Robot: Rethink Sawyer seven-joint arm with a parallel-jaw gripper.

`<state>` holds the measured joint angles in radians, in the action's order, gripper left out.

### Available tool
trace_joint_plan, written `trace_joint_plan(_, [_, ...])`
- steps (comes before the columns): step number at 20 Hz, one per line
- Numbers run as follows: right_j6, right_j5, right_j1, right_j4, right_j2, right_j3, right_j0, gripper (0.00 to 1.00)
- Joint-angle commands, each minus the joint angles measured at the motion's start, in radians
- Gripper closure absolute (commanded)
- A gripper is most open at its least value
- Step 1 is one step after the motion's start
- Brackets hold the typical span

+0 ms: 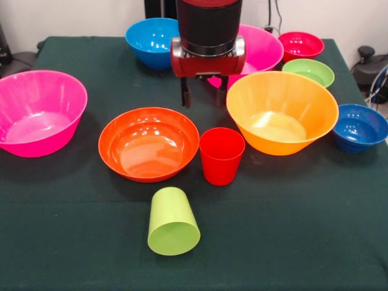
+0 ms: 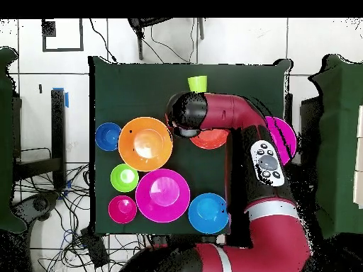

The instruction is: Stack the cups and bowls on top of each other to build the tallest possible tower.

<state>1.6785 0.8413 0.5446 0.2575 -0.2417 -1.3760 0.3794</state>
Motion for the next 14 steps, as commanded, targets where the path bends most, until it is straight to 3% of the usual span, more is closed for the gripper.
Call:
trace_joint_plan(1, [-0.241, 0.062, -0.119, 0.109, -0.088, 0.142, 0.015, 0.00])
trace_joint_plan(5, [-0.288, 0.122, -0.175, 0.143, -0.100, 0.262, 0.007, 0.00])
trace_joint_plan(11, [-0.482, 0.282, -0.216, 0.173, -0.183, 0.447, 0.014, 0.00])
trace_joint_plan(14, [-0.525, 0.356, -0.224, 0.191, -0.204, 0.541, 0.001, 0.00])
